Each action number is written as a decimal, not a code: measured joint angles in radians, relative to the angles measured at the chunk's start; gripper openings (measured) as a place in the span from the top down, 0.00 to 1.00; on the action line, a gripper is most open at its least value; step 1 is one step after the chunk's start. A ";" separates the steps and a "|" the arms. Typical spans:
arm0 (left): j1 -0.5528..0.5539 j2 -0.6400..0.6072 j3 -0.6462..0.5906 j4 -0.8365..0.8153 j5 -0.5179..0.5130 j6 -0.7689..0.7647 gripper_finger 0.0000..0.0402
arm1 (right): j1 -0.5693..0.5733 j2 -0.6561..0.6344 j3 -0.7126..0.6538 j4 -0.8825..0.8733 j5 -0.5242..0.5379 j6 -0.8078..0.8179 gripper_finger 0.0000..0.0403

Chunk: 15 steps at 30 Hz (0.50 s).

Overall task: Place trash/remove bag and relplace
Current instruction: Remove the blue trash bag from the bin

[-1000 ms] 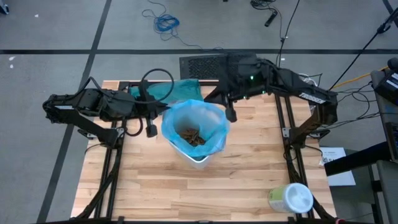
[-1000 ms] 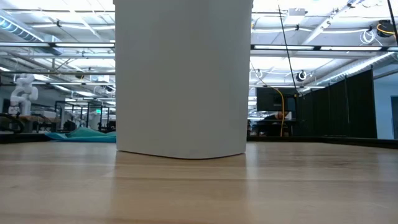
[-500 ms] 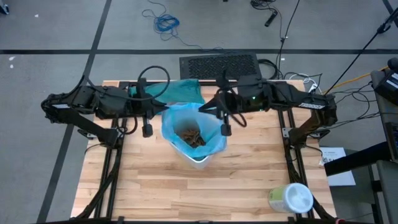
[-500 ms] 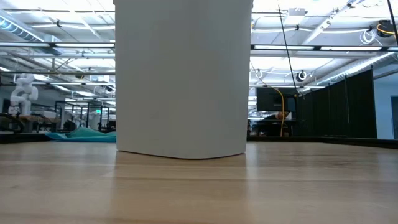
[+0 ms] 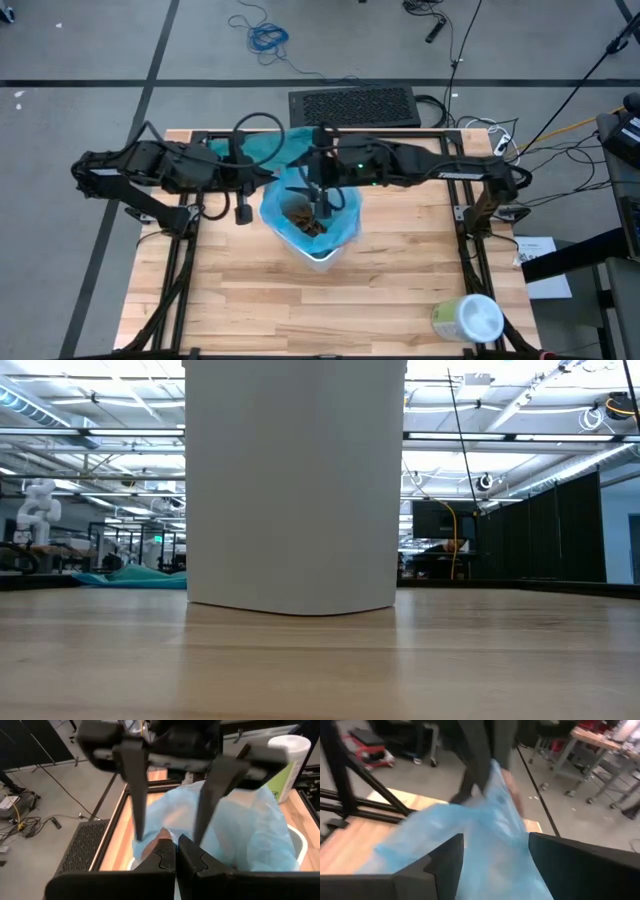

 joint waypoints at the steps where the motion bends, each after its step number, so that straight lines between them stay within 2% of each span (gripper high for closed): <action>1: -0.002 0.000 0.000 0.000 0.000 0.000 1.00 | -0.002 0.008 0.000 0.001 0.004 -0.004 0.49; 3: -0.008 0.000 0.000 0.000 0.000 0.000 1.00 | -0.003 0.021 0.000 0.001 0.006 -0.004 0.59; 7: -0.024 -0.004 0.000 -0.001 -0.001 0.001 1.00 | 0.002 0.031 0.000 0.018 0.039 -0.042 0.90; 8: -0.029 -0.004 0.000 -0.004 -0.007 0.001 1.00 | 0.006 0.031 0.000 0.021 0.064 -0.058 0.95; 15: -0.083 -0.004 0.000 -0.060 -0.205 0.007 1.00 | 0.082 0.031 0.000 0.027 0.286 -0.192 0.99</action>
